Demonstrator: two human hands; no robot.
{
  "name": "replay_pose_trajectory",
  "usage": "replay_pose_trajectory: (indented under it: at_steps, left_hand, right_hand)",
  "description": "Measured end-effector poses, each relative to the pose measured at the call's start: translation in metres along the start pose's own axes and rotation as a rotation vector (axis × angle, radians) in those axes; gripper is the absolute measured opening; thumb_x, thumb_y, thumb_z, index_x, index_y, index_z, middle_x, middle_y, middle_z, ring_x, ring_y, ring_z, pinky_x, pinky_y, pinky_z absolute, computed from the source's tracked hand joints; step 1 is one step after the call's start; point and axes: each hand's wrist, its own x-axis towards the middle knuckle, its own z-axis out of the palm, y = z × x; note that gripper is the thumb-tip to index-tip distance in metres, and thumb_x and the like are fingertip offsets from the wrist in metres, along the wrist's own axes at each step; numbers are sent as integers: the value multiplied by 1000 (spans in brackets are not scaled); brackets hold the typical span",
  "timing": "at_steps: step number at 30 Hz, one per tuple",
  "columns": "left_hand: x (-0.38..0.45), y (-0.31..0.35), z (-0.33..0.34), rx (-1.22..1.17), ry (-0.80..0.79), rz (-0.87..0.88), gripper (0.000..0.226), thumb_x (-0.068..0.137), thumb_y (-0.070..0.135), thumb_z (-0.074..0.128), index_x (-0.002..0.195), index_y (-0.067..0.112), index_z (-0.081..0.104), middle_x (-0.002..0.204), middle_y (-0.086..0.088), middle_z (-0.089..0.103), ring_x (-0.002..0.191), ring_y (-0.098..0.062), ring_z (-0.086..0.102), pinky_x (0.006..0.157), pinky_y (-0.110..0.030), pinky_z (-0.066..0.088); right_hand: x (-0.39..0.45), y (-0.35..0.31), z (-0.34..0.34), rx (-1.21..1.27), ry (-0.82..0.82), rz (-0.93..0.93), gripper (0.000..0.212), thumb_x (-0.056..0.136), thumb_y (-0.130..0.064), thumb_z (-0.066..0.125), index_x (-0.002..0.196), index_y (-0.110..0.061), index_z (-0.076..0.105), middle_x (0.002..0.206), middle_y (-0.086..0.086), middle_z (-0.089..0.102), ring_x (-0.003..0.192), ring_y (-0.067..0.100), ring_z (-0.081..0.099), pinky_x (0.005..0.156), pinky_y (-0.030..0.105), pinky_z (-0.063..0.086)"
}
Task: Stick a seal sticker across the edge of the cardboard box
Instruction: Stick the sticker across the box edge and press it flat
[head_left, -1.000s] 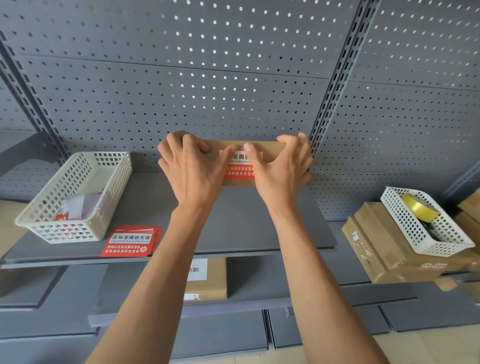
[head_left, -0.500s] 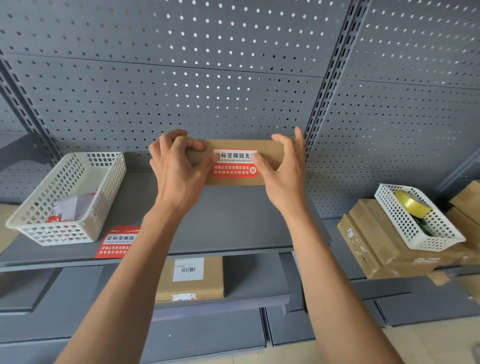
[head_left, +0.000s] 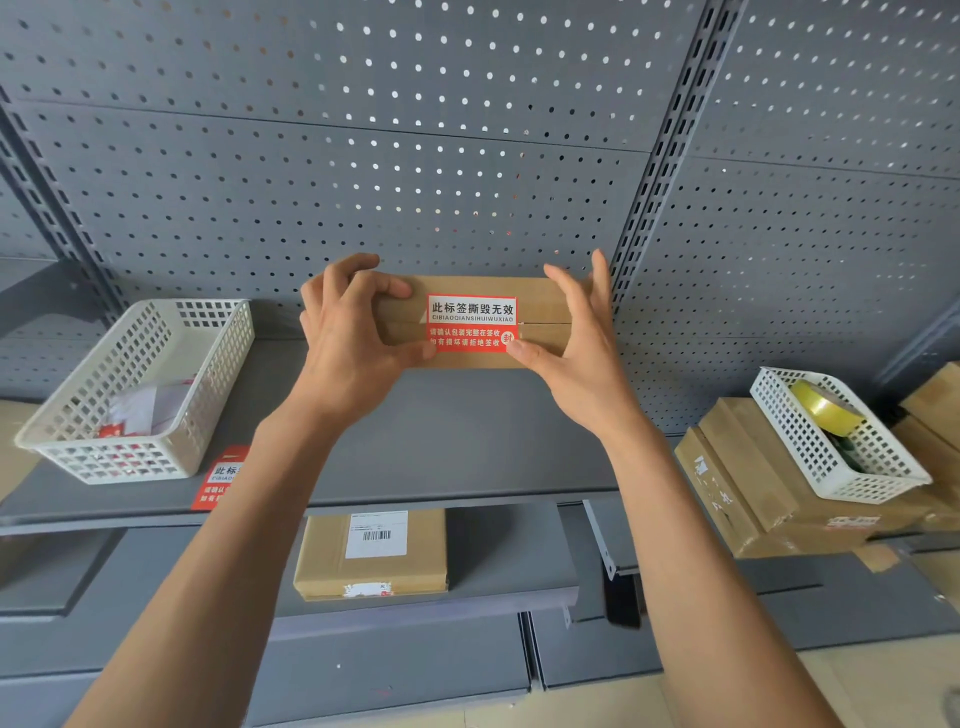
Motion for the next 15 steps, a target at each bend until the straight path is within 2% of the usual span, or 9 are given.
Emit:
replay_pose_trajectory:
  at_steps: [5, 8, 10, 12, 15]
  left_hand:
    - [-2, -3, -3, 10, -41, 22, 69, 59, 27, 94, 118, 25, 59, 148, 3, 36, 136, -24, 24, 109, -41, 25]
    - [-4, 0, 0, 10, -27, 14, 72, 56, 42, 94, 117, 26, 58, 148, 4, 35, 137, -22, 24, 108, -37, 23]
    - [-6, 7, 6, 7, 25, -25, 74, 55, 57, 90, 114, 26, 57, 147, 5, 36, 138, -19, 24, 107, -33, 21]
    - [-8, 12, 14, 32, 86, -41, 79, 54, 70, 82, 112, 24, 55, 146, 4, 37, 138, -19, 25, 108, -36, 24]
    - [-10, 16, 21, 85, 133, -35, 84, 53, 77, 77, 111, 21, 51, 145, 1, 38, 137, -22, 27, 107, -41, 25]
  right_hand:
    - [-2, -1, -7, -32, -76, 16, 90, 80, -23, 82, 152, -37, 31, 165, -14, -22, 142, -13, -11, 118, 25, 8]
    - [-3, -4, -9, -22, -111, 36, 98, 75, -33, 85, 153, -42, 27, 162, -19, -27, 143, -12, -14, 120, 30, 9]
    - [-3, -9, -1, -18, -50, 48, 97, 73, -51, 81, 153, -42, 27, 163, -18, -26, 150, -3, -12, 124, 38, 12]
    - [-2, -15, 10, -82, 49, 67, 102, 68, -68, 76, 153, -39, 27, 164, -12, -23, 154, 10, -7, 123, 47, 17]
    - [-2, -20, 20, -217, 88, 43, 116, 63, -79, 72, 156, -31, 21, 167, -2, -17, 153, 28, -4, 119, 53, 21]
